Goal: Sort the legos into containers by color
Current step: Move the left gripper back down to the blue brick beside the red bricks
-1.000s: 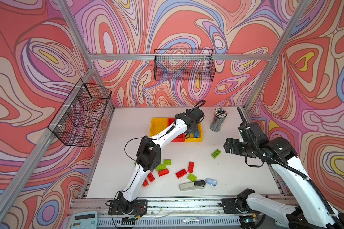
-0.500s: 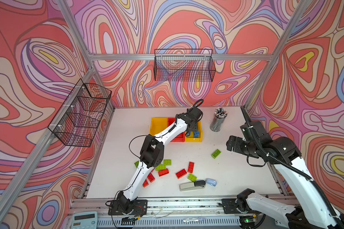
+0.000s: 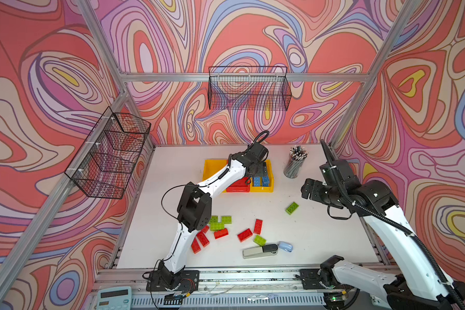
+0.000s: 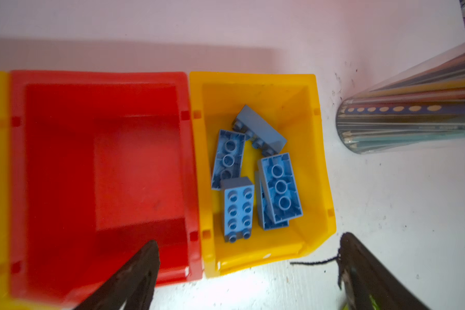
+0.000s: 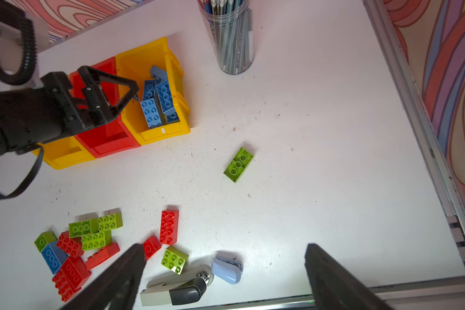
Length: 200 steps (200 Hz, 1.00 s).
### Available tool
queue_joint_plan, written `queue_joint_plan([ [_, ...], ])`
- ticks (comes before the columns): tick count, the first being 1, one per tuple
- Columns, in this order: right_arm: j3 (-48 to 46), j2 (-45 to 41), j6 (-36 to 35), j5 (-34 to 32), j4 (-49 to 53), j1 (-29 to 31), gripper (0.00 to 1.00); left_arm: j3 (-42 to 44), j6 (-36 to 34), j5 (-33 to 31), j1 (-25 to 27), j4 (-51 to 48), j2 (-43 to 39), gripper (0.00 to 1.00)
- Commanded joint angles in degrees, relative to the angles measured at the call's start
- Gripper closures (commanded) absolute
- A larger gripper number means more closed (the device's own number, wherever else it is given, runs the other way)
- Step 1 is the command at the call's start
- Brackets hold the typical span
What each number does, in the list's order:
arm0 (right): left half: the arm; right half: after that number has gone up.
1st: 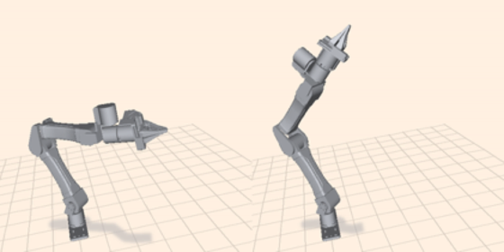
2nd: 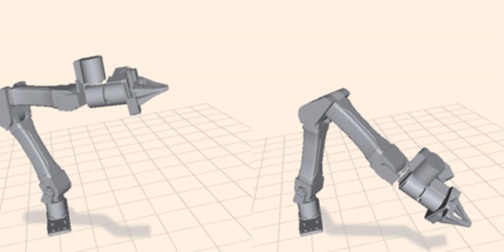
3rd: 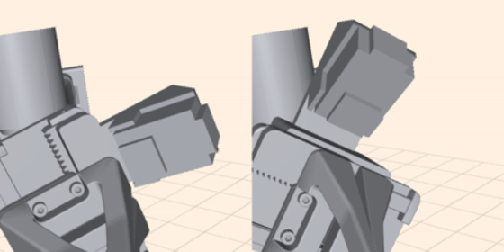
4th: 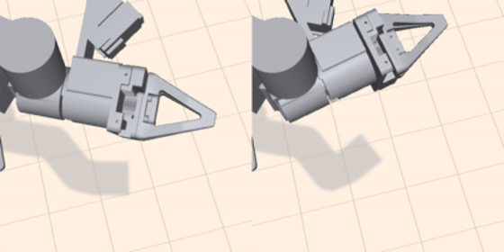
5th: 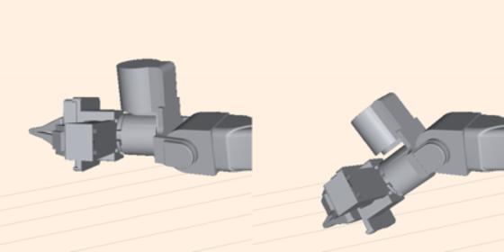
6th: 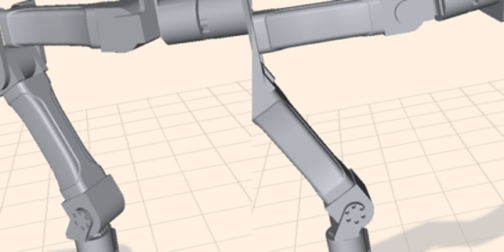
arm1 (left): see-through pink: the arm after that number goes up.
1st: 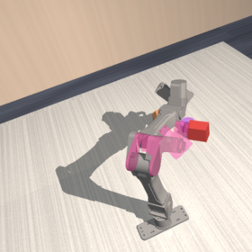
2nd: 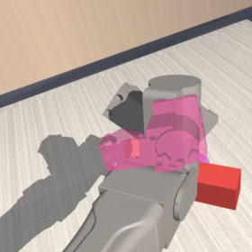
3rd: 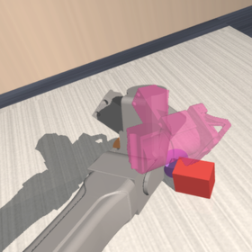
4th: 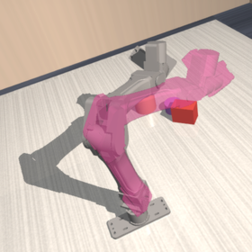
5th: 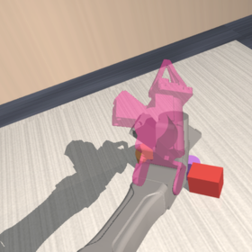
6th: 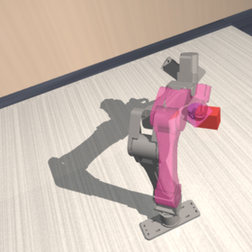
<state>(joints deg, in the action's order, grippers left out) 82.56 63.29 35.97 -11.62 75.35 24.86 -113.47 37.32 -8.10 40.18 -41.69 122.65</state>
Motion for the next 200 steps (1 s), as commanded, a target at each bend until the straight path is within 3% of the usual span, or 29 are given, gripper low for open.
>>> queue_joint_plan([
  [1, -1.26, 2.01, -2.92, 2.13, -3.39, 0.10, 0.02, 10.63, 3.30, -5.23, 0.07, -0.54, -9.53, 0.10],
  [56, -2.93, 6.48, -8.29, 9.09, -8.91, 0.06, 0.02, 44.63, 18.92, -17.98, -0.19, -4.62, -34.04, 0.11],
  [80, -3.11, 7.76, -10.00, 11.41, -10.33, 0.04, 0.02, 55.28, 27.83, -20.09, -0.80, -8.10, -43.36, 0.13],
  [144, -3.02, 8.85, -11.99, 14.78, -11.30, 0.08, 0.02, 73.60, 48.84, -20.31, -0.81, -17.80, -62.59, 0.30],
  [200, -3.81, 7.07, -11.89, 14.73, -10.49, 0.04, 0.02, 80.86, 53.26, -19.26, -2.63, -18.88, -67.81, 0.40],
])
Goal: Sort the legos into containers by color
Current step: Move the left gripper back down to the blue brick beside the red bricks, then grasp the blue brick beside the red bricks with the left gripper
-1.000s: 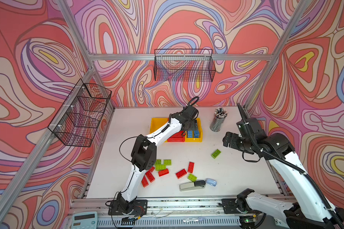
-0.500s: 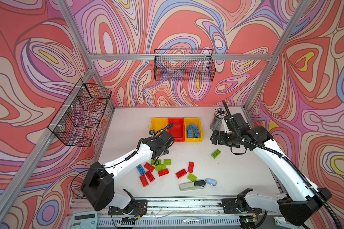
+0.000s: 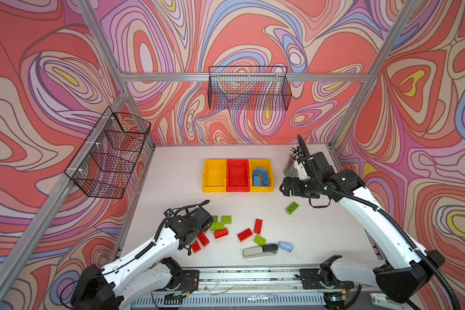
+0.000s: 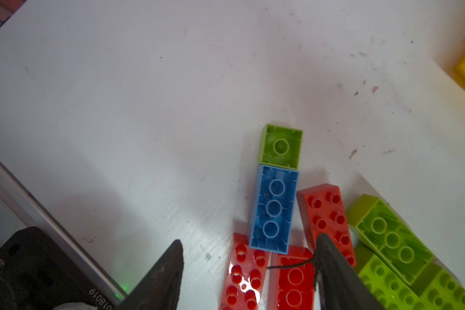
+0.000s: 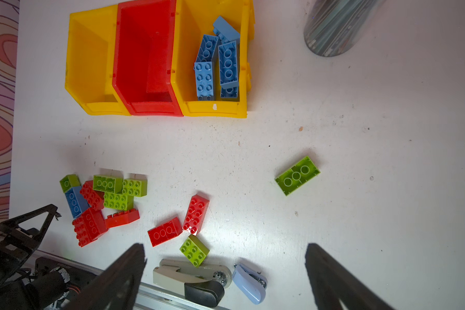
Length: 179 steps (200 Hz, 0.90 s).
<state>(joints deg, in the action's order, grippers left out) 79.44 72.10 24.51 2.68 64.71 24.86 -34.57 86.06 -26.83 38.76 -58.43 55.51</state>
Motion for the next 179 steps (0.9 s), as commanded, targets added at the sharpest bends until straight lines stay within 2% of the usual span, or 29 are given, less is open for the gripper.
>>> queue_joint_plan([
  [1, -0.69, -1.81, -0.39, 0.42, 0.20, 0.02, 0.02, 2.09, 4.45, -0.52, -1.22, -1.96, -0.66, 0.40],
  [43, -1.08, -2.88, 0.15, -0.13, 0.90, 0.07, 0.02, 3.63, 2.97, 0.29, -1.58, 3.33, 0.45, 0.42],
  [116, -1.57, -3.80, 1.10, -0.62, 1.47, 0.06, 0.02, 3.08, -1.35, 1.76, -1.76, 9.88, 7.45, 0.43],
  [179, -1.00, -3.55, 1.41, -1.34, 2.34, 0.09, 0.02, 4.23, -4.55, 3.50, -4.06, 15.06, 12.30, 0.47],
])
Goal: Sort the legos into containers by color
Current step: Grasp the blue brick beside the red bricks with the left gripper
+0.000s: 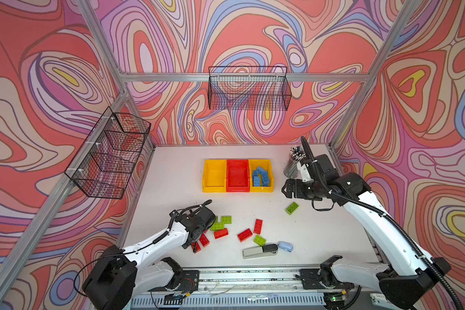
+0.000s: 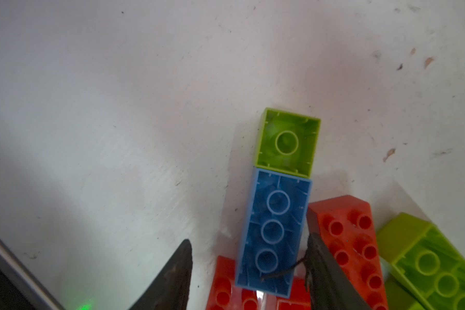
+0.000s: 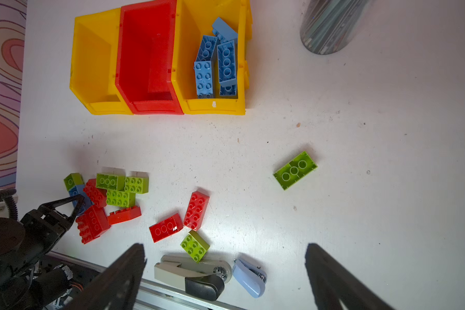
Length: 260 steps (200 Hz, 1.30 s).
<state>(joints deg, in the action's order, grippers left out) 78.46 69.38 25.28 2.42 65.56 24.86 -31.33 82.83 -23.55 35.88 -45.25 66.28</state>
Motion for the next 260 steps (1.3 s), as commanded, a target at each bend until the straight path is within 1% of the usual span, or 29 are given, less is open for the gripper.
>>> queue_joint_plan([
  [1, 0.01, -0.83, 0.65, -1.05, 1.50, 0.10, 0.02, 1.00, -1.38, 0.33, -1.21, 1.99, 1.59, 0.47],
  [31, 0.71, -0.15, 0.55, -1.43, 1.68, 0.07, 0.02, 1.16, -2.43, 1.29, -2.42, 4.13, 3.13, 0.50],
  [41, 0.94, 0.10, 0.44, -1.41, 1.68, 0.03, 0.02, 3.38, -2.74, 1.61, -2.78, 4.92, 3.65, 0.52],
  [61, 1.61, 0.78, 0.22, -1.47, 1.59, 0.07, 0.02, 3.25, -3.73, 1.75, -3.18, 6.28, 4.62, 0.56],
  [105, 2.75, 2.23, -0.50, -1.54, 1.33, 0.09, 0.02, 2.29, -5.13, 2.10, -3.78, 6.24, 7.39, 0.69],
  [109, 2.84, 2.41, -0.56, -1.58, 1.33, 0.05, 0.02, 0.28, -5.13, 2.18, -3.80, 6.11, 7.60, 0.71],
  [124, 3.09, 2.81, -0.84, -1.54, 1.16, 0.06, 0.02, -0.42, -5.05, 2.51, -3.89, 5.64, 8.28, 0.76],
  [143, 3.37, 3.33, -1.15, -1.55, 0.90, 0.10, 0.02, -1.71, -5.45, 2.90, -3.89, 3.69, 8.34, 0.84],
  [158, 3.58, 3.65, -1.28, -1.54, 0.71, 0.09, 0.02, -3.17, -6.28, 2.82, -3.89, 1.75, 7.87, 0.88],
  [185, 3.62, 4.08, -1.49, -1.71, 0.21, 0.05, 0.02, -7.80, -8.35, 1.92, -3.89, -2.89, 7.28, 0.95],
  [214, 3.01, 4.27, -1.47, -1.80, -0.59, 0.02, 0.02, -15.87, -11.90, -1.20, -3.38, -8.58, 8.96, 0.96],
  [236, 2.52, 4.44, -1.54, -1.96, -1.04, 0.08, 0.02, -23.72, -15.46, -3.63, -2.17, -10.39, 12.63, 0.97],
  [260, 2.34, 4.61, -1.31, -2.88, -1.09, 0.06, 0.02, -34.09, -19.75, -6.64, 0.78, -11.43, 19.48, 0.97],
])
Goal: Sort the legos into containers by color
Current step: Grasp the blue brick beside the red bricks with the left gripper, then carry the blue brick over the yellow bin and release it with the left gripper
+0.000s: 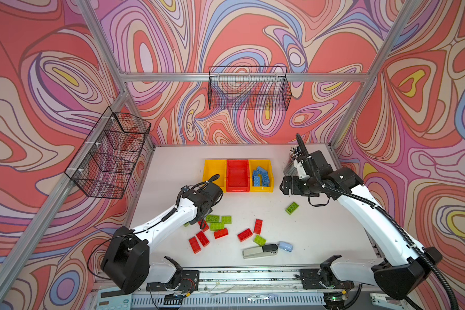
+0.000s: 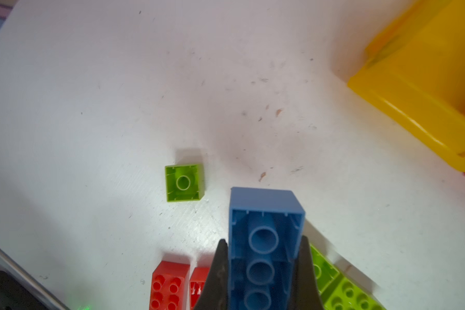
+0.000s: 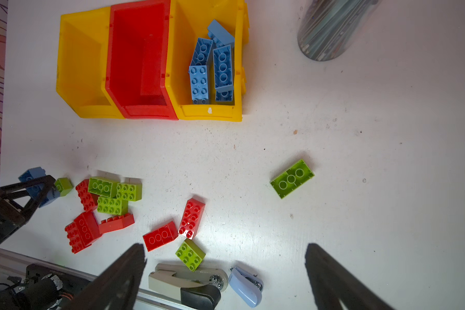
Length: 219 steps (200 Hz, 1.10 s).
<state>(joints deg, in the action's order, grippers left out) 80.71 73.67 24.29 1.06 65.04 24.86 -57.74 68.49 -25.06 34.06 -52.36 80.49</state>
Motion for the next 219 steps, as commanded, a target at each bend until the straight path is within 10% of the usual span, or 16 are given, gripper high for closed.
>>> queue_joint_plan([
  [1, 0.08, 0.33, -0.31, -1.60, -0.59, 0.08, 0.02, -8.16, -5.66, -5.24, 2.60, -4.33, 5.88, 0.96],
  [99, -1.96, -3.00, 4.25, -7.74, 1.38, 0.08, 0.02, -46.23, -28.80, -4.42, 8.87, 8.02, 35.55, 0.96],
  [219, 1.71, -3.80, 10.11, -13.32, 7.21, 0.00, 0.02, -63.08, -42.94, 3.66, 9.27, 25.95, 53.36, 0.93],
])
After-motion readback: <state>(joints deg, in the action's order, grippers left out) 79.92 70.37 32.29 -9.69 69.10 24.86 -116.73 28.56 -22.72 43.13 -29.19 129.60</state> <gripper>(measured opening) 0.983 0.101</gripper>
